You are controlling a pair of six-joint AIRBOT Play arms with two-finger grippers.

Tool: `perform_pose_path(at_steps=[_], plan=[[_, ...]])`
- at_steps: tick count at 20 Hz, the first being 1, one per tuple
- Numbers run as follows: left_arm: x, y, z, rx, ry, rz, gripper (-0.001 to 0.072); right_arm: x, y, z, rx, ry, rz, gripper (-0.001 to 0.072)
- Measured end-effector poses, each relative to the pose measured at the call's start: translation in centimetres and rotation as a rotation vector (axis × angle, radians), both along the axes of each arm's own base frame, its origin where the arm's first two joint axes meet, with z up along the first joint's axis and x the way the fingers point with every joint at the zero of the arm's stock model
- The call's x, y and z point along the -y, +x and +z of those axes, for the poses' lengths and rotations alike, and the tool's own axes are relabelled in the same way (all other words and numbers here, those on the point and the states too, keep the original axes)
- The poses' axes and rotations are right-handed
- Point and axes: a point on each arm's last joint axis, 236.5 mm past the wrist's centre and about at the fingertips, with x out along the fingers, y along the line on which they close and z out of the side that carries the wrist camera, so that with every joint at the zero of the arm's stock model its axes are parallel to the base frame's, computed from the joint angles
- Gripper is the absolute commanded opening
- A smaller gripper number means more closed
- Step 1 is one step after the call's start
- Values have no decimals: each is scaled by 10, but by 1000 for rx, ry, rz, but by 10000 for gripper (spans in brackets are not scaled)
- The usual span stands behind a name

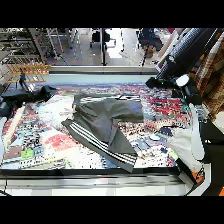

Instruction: Fold the clothes and pants, and hang the long-sleeved shirts on hangers.

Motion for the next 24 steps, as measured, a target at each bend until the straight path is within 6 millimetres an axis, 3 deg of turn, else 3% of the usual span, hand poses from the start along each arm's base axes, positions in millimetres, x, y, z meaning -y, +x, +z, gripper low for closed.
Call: perform_pose_path(at_steps=[1,2,5,7,8,11,13,14,16,18,19,22,23,24], plan=[[-5,-13,-15,-76,8,-23,387,3,-15,-11,-81,17,18,296],[-11,-29,-31,-165,21,-44,387,5,-36,-25,-184,40,42,266],[-13,-75,-70,-397,48,-106,438,-5,-115,-61,-499,133,132,290],[-5,-94,-88,-492,56,-132,563,-19,-171,-77,-657,201,162,309],[0,-102,-96,-531,65,-149,583,-27,-201,-85,-728,232,169,309],[23,-113,-113,-592,74,-185,583,-49,-287,-111,-898,312,173,310],[35,-114,-124,-617,80,-190,583,-61,-338,-129,-997,353,173,445],[41,-113,-130,-631,77,-188,582,-66,-360,-139,-1042,367,169,463],[49,-114,-141,-658,77,-188,576,-78,-395,-158,-1113,381,163,464],[54,-114,-149,-671,75,-184,568,-90,-417,-177,-1137,371,157,466],[56,-114,-151,-677,74,-182,490,-97,-423,-184,-1136,368,154,466],[55,-111,-156,-682,75,-159,130,-123,-429,-196,-1113,385,159,459],[56,-110,-157,-680,74,-154,13,-130,-428,-199,-1104,389,155,402],[55,-109,-158,-680,72,-148,12,-136,-426,-204,-1089,384,150,215]])
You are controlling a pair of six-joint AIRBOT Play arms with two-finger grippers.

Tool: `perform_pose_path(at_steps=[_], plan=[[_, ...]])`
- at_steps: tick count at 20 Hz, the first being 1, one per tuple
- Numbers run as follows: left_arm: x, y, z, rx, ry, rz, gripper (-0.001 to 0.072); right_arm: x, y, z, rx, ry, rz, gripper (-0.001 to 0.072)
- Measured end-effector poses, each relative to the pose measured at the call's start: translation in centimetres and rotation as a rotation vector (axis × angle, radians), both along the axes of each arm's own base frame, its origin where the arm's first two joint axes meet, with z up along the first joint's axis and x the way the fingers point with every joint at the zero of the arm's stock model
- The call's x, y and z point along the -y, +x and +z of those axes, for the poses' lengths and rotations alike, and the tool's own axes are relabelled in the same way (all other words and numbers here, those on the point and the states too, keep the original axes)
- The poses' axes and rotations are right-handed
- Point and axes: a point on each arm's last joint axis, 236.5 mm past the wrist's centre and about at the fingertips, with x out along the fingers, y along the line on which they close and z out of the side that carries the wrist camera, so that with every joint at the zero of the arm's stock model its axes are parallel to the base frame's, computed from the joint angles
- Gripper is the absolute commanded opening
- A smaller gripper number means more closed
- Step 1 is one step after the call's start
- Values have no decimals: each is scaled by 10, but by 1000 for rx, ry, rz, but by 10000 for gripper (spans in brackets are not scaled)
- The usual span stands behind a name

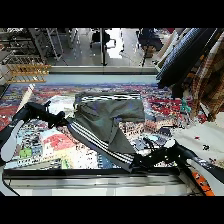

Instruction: Fold the clothes and pants, and hang the long-sleeved shirts on hangers.

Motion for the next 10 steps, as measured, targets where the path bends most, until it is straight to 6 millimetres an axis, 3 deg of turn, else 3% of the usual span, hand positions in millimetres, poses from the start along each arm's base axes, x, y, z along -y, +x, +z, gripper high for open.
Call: perform_pose_path(at_steps=[2,4,7,10], plan=[[1,2,1,3,-10,12,12,-9,8,-10,47,-23,-18,19],[5,4,9,22,-40,8,11,-16,16,-11,92,-29,-27,16],[11,9,47,95,-136,-4,10,-12,27,3,222,-62,12,15],[15,12,121,217,-262,-9,10,-15,33,74,407,-29,109,15]])
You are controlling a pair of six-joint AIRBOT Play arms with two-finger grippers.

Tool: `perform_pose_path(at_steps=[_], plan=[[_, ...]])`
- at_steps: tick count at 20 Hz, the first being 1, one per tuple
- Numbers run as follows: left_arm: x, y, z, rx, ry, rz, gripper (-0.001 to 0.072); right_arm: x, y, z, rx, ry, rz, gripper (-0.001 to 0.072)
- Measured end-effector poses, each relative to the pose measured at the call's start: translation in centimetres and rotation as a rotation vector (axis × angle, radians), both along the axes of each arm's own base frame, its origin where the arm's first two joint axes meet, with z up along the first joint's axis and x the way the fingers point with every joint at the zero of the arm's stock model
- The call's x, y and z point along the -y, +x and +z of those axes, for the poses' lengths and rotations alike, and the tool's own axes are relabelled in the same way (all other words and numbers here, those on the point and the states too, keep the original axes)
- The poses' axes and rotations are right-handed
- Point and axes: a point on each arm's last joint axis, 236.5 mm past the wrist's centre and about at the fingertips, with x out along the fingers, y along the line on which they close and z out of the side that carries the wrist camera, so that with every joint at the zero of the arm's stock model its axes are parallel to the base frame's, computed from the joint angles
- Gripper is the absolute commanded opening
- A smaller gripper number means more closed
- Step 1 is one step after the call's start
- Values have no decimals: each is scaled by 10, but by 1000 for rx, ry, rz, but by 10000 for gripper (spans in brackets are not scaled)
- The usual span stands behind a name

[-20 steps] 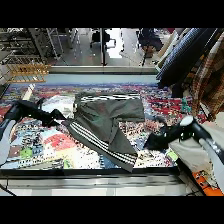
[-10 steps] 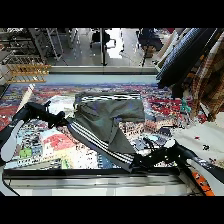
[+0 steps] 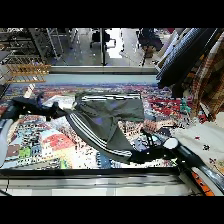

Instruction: Fold the clothes and pants, and hang the long-sleeved shirts on hangers.

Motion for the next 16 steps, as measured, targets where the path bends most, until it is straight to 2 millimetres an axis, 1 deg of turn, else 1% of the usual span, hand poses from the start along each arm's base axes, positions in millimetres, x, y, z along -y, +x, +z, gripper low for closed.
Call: perform_pose_path(at_steps=[1,3,4,5,6,7,8,9,10,11,13,14,15,16], plan=[[1,-3,31,55,-24,-18,10,6,11,34,118,-24,7,15],[4,-16,98,175,-44,-75,10,17,17,114,353,-67,22,15],[7,-26,133,244,-45,-106,10,29,24,168,530,-101,-18,15],[12,-38,173,329,-39,-135,10,43,22,225,706,-128,-73,15],[17,-52,216,428,-30,-157,10,55,12,280,866,-131,-132,15],[23,-68,254,526,-12,-171,10,67,-4,336,1028,-119,-202,15],[29,-86,295,635,11,-176,10,82,-27,387,1179,-114,-270,15],[35,-103,333,743,37,-165,10,92,-52,428,1299,-89,-321,15],[41,-122,370,855,61,-150,10,100,-78,462,1396,-61,-363,15],[48,-145,407,972,87,-133,10,108,-99,486,1471,-53,-395,15],[58,-191,465,1177,136,-88,10,120,-126,523,1582,-36,-445,15],[63,-214,488,1269,158,-67,10,124,-132,537,1620,-40,-459,15],[68,-234,505,1343,179,-54,10,128,-132,549,1654,-60,-468,15],[71,-250,518,1403,199,-42,10,131,-128,558,1674,-85,-476,15]])
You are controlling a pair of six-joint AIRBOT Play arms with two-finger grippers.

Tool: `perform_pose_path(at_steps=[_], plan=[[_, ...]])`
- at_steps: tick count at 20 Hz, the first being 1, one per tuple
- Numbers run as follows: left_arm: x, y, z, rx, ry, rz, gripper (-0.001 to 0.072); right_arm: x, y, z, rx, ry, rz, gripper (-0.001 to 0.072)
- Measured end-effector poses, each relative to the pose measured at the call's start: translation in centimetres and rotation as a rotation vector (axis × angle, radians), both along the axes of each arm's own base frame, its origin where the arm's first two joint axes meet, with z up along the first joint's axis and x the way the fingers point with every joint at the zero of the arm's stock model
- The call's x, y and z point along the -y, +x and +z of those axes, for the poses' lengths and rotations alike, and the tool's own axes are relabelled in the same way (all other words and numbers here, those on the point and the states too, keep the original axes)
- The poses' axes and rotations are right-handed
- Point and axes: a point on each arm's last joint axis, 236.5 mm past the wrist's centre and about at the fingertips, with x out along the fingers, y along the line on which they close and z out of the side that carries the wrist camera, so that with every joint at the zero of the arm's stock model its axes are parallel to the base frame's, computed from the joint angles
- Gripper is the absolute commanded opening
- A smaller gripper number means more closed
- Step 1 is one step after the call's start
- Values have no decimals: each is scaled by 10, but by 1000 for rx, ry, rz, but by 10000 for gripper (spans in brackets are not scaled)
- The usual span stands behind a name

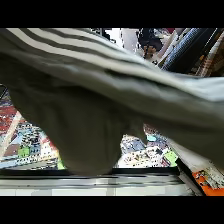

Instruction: Fold the clothes and pants, and hang the long-sleeved shirts on hangers.

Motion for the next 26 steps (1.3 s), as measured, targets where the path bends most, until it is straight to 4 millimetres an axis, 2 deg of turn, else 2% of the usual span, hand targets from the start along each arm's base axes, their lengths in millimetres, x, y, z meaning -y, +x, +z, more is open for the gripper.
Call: perform_pose_path(at_steps=[2,3,5,7,9,11,12,14,16,17,18,20,21,23,24,26], plan=[[1,-14,12,65,13,32,10,8,28,9,-8,-37,-65,15],[-2,-12,12,72,15,47,10,13,52,6,-39,-63,-104,15],[-11,12,-1,20,10,59,10,16,112,-15,-154,-124,-163,15],[-24,61,-38,-112,-13,57,10,13,186,-61,-326,-191,-193,15],[-32,121,-97,-301,-52,29,10,5,263,-125,-510,-255,-200,15],[-36,185,-175,-496,-81,16,10,-3,332,-201,-684,-314,-197,15],[-38,219,-223,-596,-89,23,9,-7,365,-240,-751,-338,-195,15],[-48,279,-320,-772,-122,84,10,-12,416,-314,-856,-369,-192,15],[-57,321,-405,-925,-189,142,9,-11,449,-367,-913,-367,-202,15],[-61,334,-435,-979,-222,157,9,-8,459,-388,-943,-357,-208,15],[-63,343,-459,-1023,-247,163,10,-8,465,-399,-955,-345,-210,15],[-67,351,-481,-1066,-279,165,9,-6,465,-407,-984,-323,-211,15],[-70,351,-486,-1082,-284,158,9,-5,457,-409,-1020,-324,-207,15],[-75,342,-488,-1120,-280,116,9,-7,432,-413,-1115,-325,-181,15],[-79,335,-489,-1143,-271,95,9,-12,412,-418,-1185,-324,-145,15],[-94,321,-503,-1194,-216,94,10,-39,367,-434,-1337,-324,-10,16]])
